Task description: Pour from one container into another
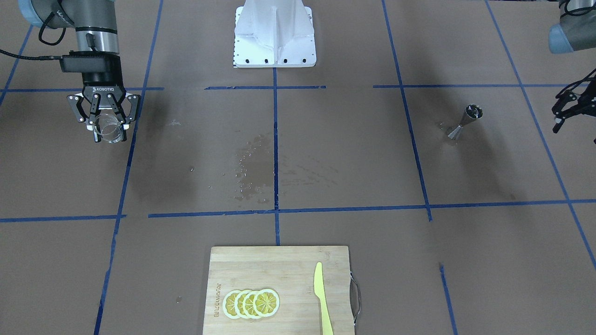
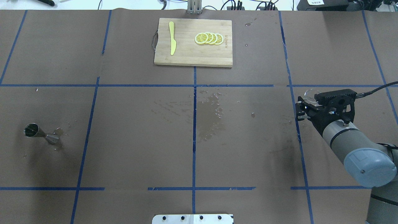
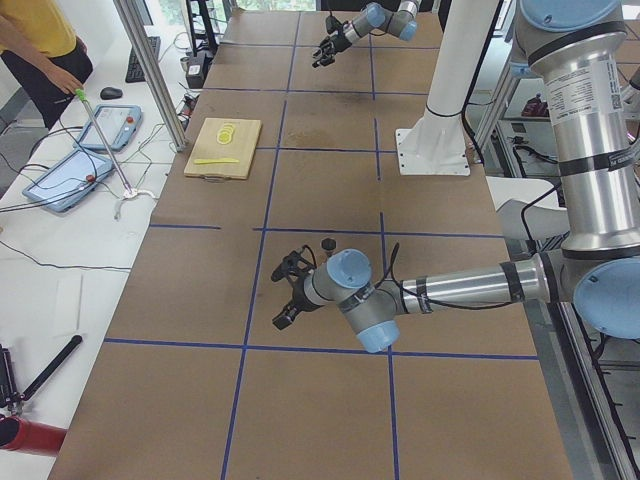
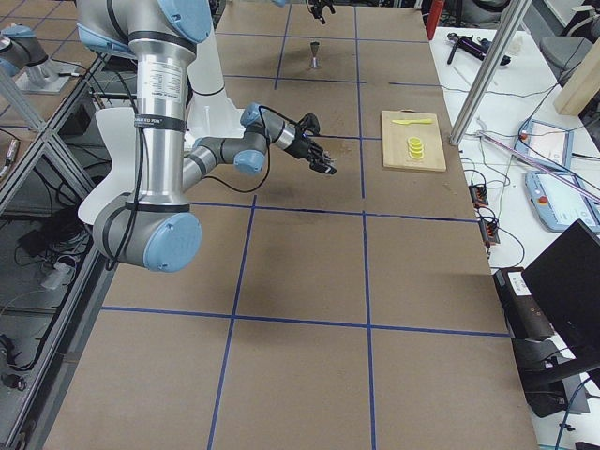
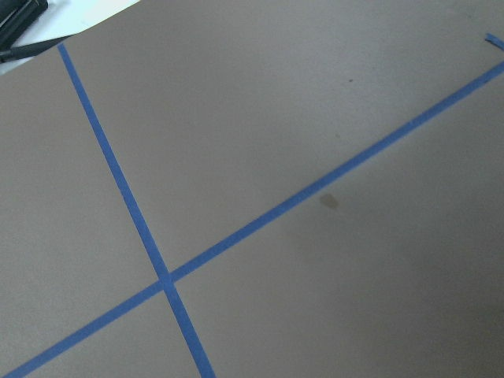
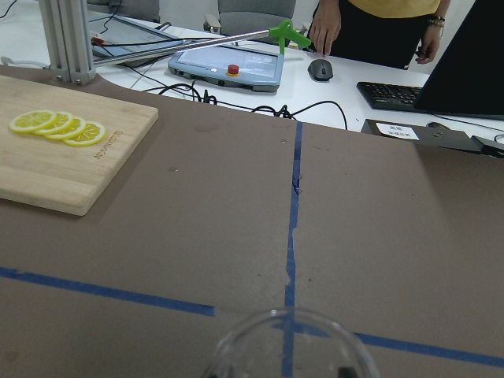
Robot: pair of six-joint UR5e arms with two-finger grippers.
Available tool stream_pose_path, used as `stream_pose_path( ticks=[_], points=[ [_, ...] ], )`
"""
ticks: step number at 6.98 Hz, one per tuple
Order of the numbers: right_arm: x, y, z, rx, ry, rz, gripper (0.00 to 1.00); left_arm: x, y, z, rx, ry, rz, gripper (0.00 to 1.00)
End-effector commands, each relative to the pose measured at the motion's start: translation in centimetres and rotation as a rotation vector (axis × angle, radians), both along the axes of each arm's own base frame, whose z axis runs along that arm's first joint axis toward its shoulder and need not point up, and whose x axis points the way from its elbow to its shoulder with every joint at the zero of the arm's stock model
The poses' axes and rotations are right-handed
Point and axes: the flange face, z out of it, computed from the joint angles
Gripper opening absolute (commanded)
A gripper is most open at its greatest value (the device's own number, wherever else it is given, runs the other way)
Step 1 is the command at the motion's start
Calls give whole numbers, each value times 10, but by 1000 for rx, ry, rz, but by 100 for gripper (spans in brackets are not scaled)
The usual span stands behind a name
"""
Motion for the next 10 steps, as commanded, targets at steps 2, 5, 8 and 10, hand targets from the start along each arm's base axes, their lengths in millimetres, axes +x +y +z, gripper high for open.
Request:
stream_pose_path(
  ticks=[2, 5, 8, 10],
  points=[
    [-29, 22, 32, -43, -73, 82, 0, -5, -56, -67, -180, 43, 27, 100],
    [-50, 36, 80, 43, -165, 145, 0, -4, -54, -70, -188, 73, 52, 100],
    [-61, 46, 132, 99, -178, 166, 1, -4, -53, -74, -182, 75, 49, 100],
    [-63, 47, 134, 101, -170, 165, 4, -6, -52, -79, -175, 79, 47, 100]
  ],
)
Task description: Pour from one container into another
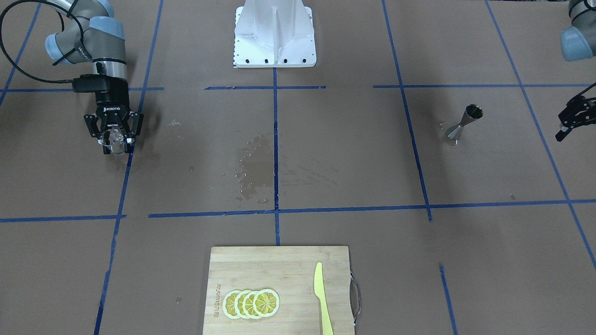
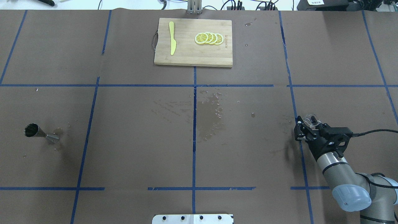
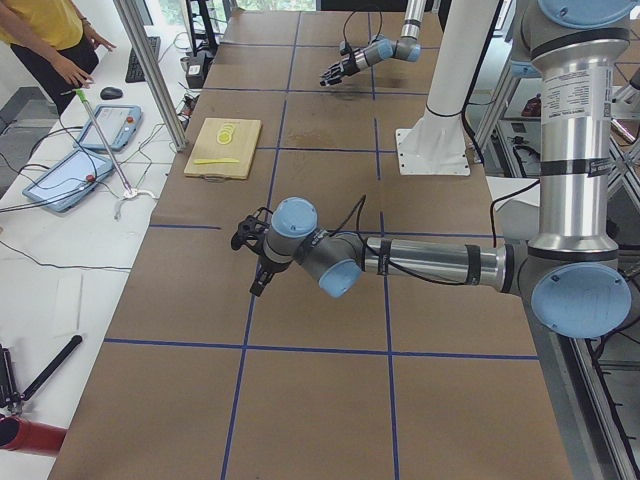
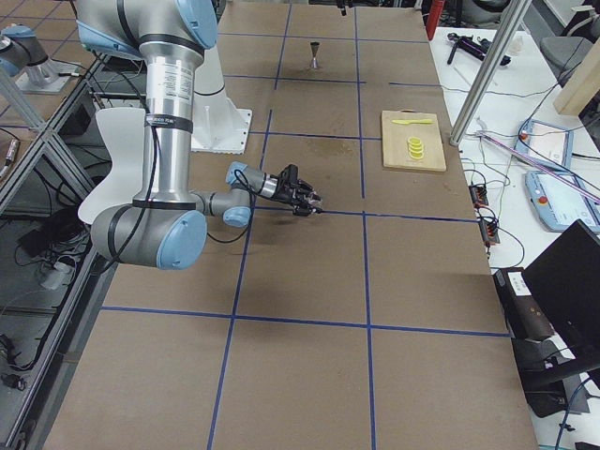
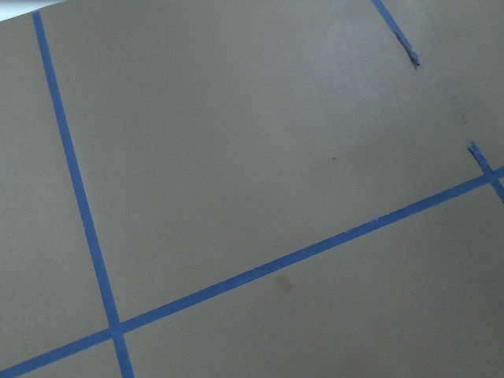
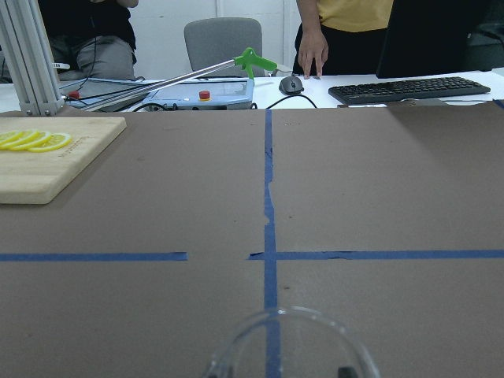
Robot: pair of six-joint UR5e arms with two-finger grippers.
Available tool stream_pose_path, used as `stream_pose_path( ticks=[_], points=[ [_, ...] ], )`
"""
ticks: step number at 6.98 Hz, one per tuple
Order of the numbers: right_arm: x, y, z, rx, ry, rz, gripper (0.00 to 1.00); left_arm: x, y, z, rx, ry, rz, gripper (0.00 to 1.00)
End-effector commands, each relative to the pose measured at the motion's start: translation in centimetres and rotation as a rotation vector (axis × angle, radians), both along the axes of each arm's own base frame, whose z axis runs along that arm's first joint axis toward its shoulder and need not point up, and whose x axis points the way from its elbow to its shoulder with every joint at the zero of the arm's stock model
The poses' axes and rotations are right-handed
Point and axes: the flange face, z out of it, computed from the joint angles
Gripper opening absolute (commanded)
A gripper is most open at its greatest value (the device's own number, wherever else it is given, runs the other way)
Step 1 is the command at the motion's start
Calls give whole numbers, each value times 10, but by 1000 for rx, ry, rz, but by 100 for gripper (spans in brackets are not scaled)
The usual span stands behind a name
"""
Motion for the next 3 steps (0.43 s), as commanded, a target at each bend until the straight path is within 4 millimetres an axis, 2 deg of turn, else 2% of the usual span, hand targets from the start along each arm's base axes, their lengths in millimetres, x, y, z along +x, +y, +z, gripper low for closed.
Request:
stream_pose_path(
  ticks=[1, 2, 3],
  points=[
    [-4, 4, 3, 3, 0, -9, 13, -1, 1, -2, 4, 1, -3, 100],
    [-7, 8, 3, 3, 0, -19, 24, -2, 1, -2, 5, 2, -5, 100],
    [-8, 10, 3, 3, 0, -24, 25, -2, 2, -1, 4, 1, -4, 100]
  ],
)
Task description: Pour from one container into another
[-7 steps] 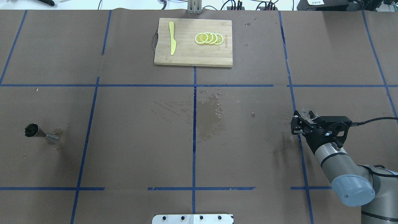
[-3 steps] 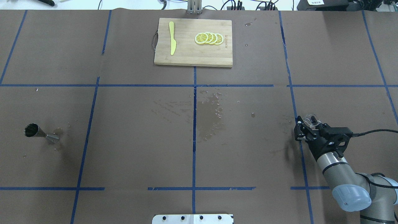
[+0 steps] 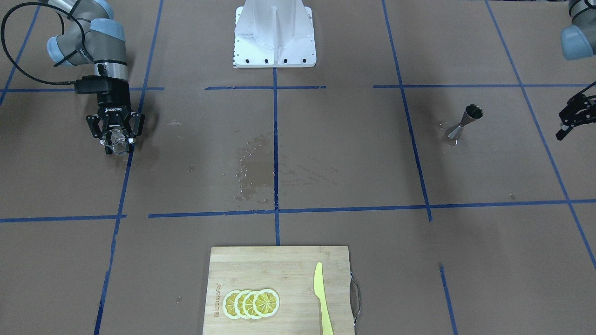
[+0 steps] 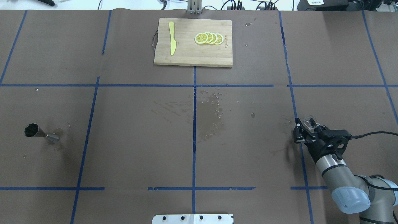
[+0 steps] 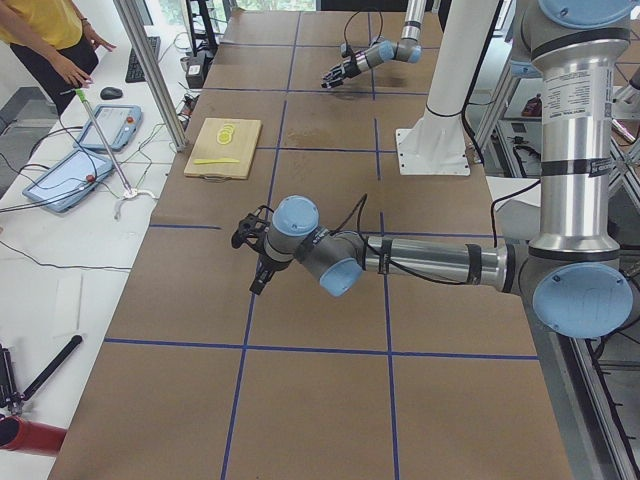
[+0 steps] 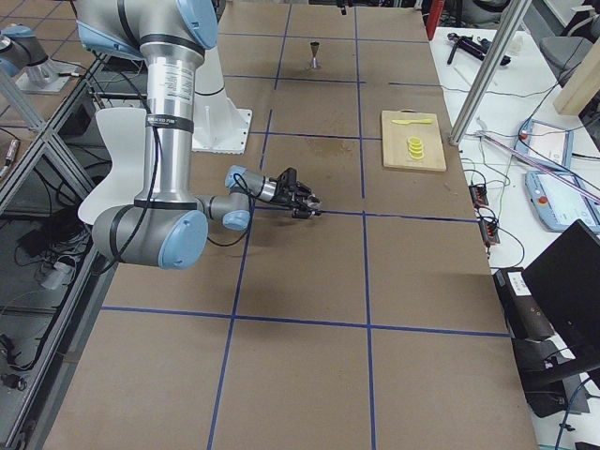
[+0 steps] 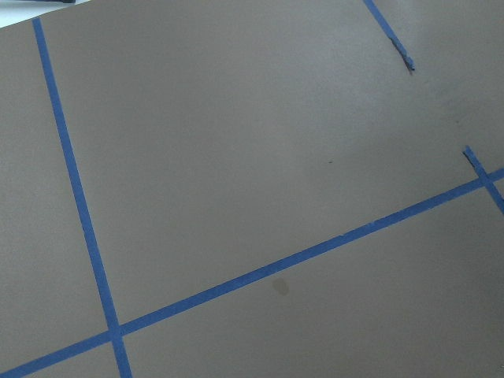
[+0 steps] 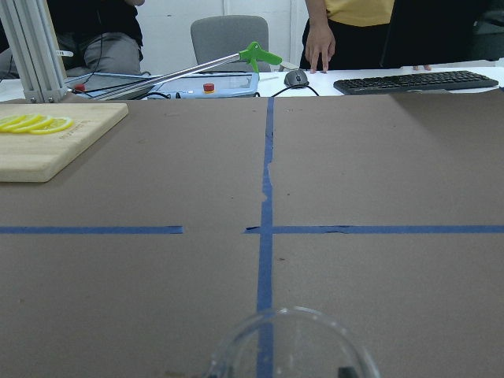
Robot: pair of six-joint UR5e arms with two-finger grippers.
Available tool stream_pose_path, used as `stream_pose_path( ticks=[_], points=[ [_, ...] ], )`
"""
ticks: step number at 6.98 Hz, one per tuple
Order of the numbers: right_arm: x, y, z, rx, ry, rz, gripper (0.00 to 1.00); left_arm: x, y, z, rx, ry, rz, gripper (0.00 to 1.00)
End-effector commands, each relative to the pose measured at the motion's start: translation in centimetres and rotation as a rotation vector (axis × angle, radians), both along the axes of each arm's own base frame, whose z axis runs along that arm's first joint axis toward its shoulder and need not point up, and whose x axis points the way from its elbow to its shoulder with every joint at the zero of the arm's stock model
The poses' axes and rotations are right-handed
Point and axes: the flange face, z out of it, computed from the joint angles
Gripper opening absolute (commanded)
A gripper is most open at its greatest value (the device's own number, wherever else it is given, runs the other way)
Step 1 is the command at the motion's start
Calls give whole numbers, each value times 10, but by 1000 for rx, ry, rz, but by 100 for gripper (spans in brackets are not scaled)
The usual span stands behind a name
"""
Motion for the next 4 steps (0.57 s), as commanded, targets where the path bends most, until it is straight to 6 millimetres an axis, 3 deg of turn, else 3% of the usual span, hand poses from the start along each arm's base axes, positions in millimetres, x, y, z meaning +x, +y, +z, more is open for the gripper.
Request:
stream_pose_path(
  ticks=[1, 4],
  points=[
    [-4, 5, 1, 0, 1, -12, 25, -1, 3, -1, 2, 1, -1, 100],
    [-4, 6, 6, -2, 10, -15, 30, -2, 4, -1, 2, -3, -6, 100]
  ],
)
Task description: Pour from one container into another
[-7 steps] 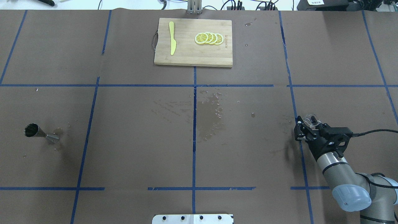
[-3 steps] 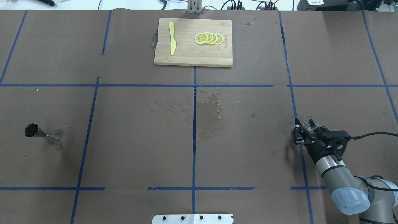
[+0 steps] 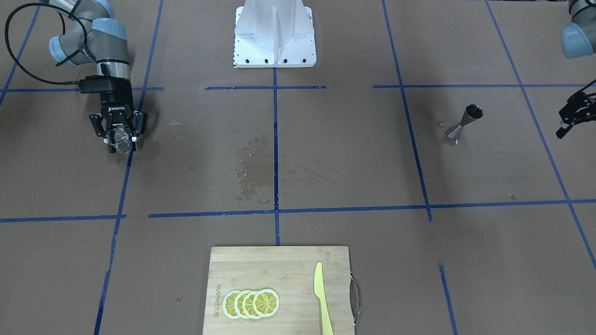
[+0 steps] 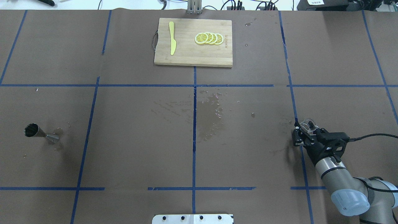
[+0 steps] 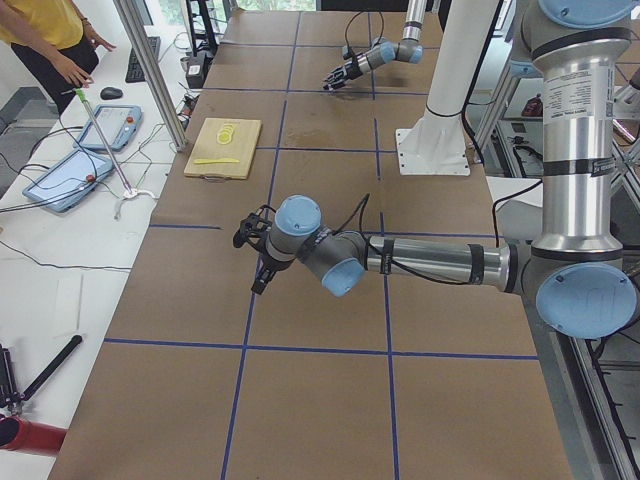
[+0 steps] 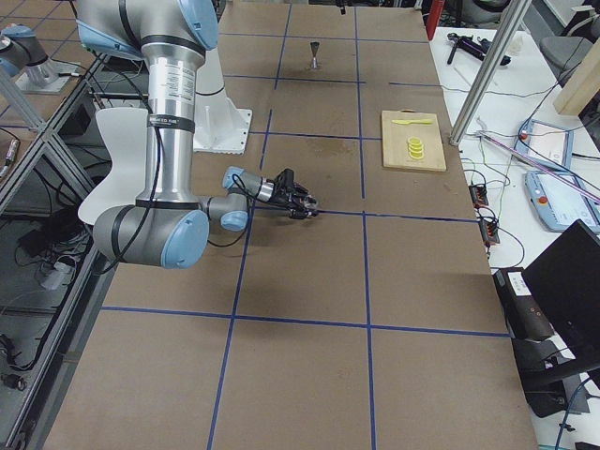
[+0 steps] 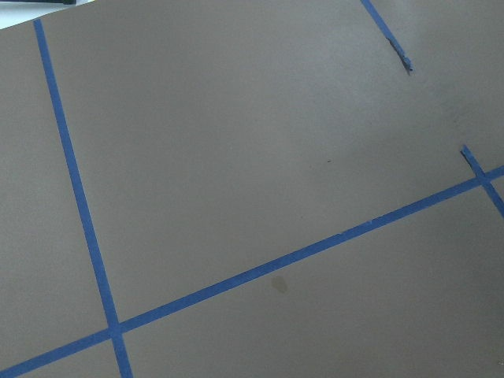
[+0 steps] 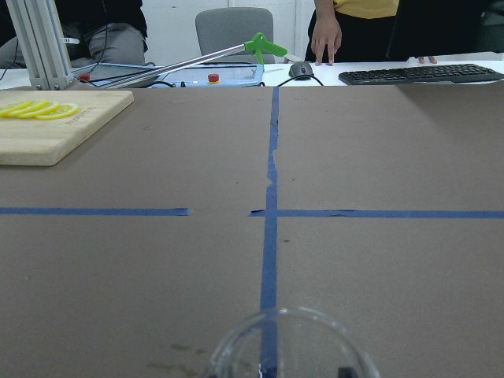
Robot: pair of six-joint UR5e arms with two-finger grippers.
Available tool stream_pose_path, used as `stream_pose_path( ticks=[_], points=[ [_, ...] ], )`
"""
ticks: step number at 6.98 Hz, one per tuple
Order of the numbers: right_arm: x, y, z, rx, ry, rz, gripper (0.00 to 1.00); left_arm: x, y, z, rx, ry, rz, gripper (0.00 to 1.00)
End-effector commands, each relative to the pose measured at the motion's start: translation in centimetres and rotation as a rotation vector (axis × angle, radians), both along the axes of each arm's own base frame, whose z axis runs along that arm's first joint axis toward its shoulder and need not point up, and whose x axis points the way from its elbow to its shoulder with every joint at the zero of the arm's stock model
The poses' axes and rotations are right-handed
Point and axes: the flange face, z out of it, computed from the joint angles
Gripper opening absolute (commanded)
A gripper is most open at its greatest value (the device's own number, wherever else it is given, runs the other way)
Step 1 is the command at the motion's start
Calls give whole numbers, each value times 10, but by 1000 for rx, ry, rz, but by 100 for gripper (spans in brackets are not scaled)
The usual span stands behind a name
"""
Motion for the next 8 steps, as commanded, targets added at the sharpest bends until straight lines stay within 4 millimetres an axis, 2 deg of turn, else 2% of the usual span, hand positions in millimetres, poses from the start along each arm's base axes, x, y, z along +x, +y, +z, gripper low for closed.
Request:
stream_pose_path(
  ticks=[1, 2, 4, 5, 7, 8],
  points=[
    [0, 0, 3, -1, 6, -1, 33, 0, 0, 0, 0, -3, -4, 100],
    [0, 1, 4, -3, 7, -3, 36, 0, 0, 0, 1, -3, -4, 100],
    [0, 1, 4, -5, 7, -6, 50, 0, -1, 0, 2, -5, -6, 100],
    [0, 1, 4, -5, 7, -7, 63, 0, -1, 0, 2, -5, -6, 100],
    [0, 2, 1, -6, 2, -12, 100, 0, -1, 0, 2, -5, -6, 100],
    [0, 3, 1, -13, -1, -25, 100, -1, 0, 1, 0, -5, -6, 100]
  ],
)
